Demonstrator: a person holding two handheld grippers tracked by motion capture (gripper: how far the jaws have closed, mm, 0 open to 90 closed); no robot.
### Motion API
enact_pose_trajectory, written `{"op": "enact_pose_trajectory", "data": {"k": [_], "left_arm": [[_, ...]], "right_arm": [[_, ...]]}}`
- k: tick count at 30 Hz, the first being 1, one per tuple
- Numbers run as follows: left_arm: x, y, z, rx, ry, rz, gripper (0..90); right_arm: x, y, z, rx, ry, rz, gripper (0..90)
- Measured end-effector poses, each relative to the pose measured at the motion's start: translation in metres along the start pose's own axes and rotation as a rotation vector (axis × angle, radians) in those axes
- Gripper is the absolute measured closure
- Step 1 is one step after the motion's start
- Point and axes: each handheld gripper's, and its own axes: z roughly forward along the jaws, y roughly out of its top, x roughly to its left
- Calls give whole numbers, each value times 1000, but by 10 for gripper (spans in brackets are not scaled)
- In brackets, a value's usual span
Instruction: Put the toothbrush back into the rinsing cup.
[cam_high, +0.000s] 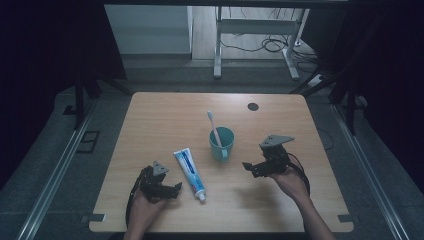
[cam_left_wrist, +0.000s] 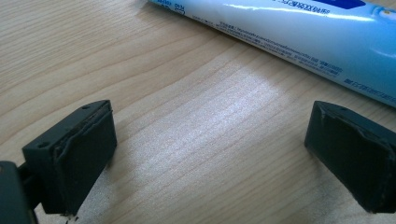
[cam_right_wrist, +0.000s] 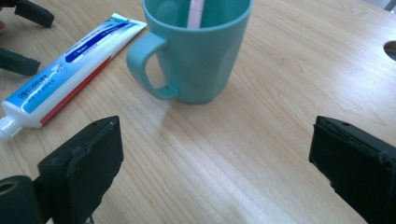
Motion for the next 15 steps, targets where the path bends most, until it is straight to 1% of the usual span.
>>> {"op": "enact_pose_trajectory", "data": {"k": [9,15], "left_arm": [[-1,0,0,-1,0,-11,23],[-1,0,0,1,0,-9,23]], "right_arm": [[-1,-19,-10,7,-2,24,0],[-3,-37,-16,17,-28,43,0]]}}
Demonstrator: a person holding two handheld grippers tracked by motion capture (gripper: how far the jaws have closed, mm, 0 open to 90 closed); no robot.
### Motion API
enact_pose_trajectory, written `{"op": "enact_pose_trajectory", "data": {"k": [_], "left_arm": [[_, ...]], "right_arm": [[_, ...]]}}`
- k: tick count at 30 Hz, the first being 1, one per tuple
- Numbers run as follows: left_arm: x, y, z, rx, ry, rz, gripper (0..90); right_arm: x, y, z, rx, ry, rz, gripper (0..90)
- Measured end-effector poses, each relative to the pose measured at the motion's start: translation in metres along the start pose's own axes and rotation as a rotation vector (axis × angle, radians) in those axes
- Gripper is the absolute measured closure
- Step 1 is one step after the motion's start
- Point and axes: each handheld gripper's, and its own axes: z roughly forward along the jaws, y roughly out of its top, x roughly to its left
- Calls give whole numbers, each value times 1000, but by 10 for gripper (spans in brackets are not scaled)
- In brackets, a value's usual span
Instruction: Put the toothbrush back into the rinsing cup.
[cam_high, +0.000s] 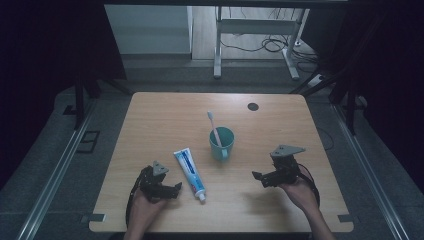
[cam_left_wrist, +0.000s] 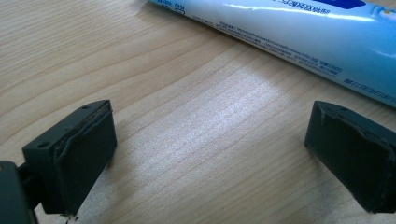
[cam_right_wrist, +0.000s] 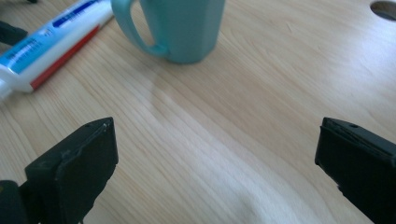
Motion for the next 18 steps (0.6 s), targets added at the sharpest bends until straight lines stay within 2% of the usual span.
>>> {"op": "enact_pose_trajectory", "data": {"k": [4,18], "left_arm": [[0,0,0,0,0,-1,23],[0,0,0,-1,2,3,23]], "right_arm": [[-3,-12,-3,4,-10,19,0],[0,-46,1,20,-37,29,0]]}}
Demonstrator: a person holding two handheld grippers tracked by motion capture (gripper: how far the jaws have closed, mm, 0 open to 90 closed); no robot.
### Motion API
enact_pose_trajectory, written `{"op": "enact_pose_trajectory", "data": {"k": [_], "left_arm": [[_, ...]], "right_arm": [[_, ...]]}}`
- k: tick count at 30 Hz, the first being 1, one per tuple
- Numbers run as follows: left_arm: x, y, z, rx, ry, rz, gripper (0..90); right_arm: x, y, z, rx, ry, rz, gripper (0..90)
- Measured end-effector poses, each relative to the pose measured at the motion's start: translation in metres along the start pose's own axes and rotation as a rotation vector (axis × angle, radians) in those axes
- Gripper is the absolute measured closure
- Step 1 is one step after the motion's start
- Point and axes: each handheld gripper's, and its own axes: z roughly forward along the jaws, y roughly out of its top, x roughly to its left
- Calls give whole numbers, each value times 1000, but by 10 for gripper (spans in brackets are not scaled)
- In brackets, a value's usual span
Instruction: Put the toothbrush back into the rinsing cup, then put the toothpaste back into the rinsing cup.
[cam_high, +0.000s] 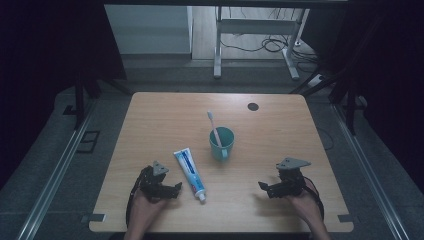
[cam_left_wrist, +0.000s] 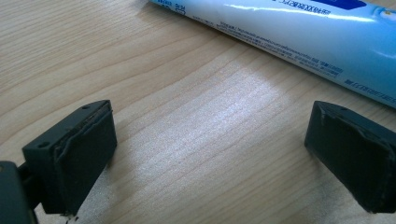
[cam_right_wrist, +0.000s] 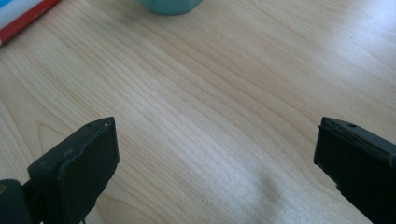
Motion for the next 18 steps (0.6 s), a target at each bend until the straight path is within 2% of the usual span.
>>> {"op": "enact_pose_trajectory", "data": {"k": [12,18], "left_arm": [[0,0,0,2,0,1,23],[0,0,0,1,-1,2,23]], "right_arm": [[3,-18,8,28,-21,-19,5],[4,-24,12,42,-16,-27,5]]}}
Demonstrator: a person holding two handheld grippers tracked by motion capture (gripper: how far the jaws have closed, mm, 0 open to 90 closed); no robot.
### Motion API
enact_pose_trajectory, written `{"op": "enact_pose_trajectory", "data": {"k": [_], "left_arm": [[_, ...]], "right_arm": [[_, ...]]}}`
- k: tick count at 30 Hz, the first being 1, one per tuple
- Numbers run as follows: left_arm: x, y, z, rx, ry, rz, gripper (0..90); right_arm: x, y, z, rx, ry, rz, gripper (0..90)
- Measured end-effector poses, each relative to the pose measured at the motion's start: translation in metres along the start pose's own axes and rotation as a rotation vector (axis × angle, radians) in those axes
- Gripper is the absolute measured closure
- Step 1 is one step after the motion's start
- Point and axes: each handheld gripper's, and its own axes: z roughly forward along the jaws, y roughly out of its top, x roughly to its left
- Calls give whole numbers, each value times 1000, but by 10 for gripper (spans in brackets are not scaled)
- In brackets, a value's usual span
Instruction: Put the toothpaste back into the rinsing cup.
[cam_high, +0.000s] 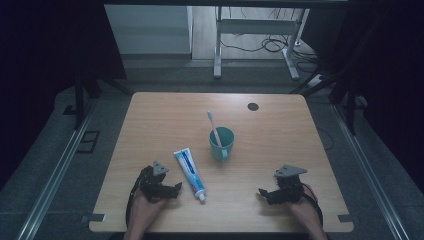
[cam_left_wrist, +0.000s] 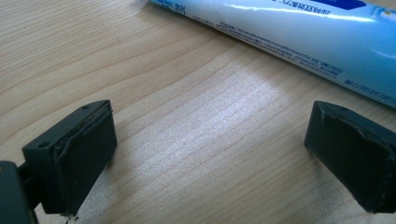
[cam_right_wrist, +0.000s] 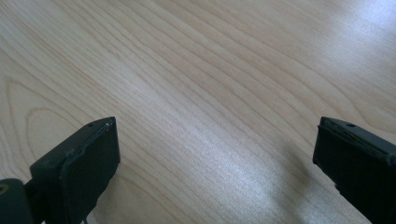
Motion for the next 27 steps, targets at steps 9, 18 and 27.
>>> {"op": "enact_pose_trajectory", "data": {"k": [9,18,27], "left_arm": [[2,0,-3,-18,-3,5,114],[-2,5,-15,-70,-7,13,255],[0,11,-24,-74,-53,16,431]], "right_arm": [[-3,-5,3,2,12,22,19],[-3,-5,3,2,15,30,23],[-3,-5,3,1,14,31,26]]}}
